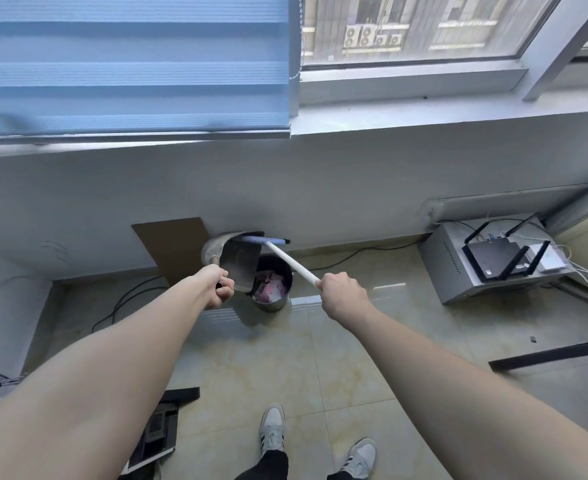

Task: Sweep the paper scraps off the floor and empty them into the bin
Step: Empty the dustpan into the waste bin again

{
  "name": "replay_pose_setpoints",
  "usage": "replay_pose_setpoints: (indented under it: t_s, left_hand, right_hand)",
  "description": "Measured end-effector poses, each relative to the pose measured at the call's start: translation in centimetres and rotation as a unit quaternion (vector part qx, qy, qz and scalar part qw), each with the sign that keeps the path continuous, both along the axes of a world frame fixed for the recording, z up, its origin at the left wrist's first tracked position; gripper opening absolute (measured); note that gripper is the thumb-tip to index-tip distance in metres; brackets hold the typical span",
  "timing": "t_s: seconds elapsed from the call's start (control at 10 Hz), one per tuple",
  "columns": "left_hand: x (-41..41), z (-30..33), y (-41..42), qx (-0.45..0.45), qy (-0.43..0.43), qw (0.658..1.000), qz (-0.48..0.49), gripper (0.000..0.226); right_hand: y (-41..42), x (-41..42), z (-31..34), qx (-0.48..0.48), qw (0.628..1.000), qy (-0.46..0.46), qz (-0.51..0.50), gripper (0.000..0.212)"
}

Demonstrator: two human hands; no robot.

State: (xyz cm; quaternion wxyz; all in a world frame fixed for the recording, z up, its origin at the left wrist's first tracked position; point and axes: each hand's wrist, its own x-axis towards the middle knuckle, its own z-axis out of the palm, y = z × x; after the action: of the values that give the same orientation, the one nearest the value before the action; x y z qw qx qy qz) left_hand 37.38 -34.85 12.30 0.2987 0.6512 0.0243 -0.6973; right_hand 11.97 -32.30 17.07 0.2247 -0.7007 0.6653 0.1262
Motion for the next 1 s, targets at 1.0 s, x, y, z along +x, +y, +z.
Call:
replay_pose_setpoints:
  t_s: [1.0]
  left_hand:
    - [-1.6, 0.7, -2.2, -0.025, 0.043, 0.998, 0.031, 0.03]
  right_hand:
    - [-2.6, -4.7, 3.6, 0.043, 0.997, 0.036, -0.061, 0.037]
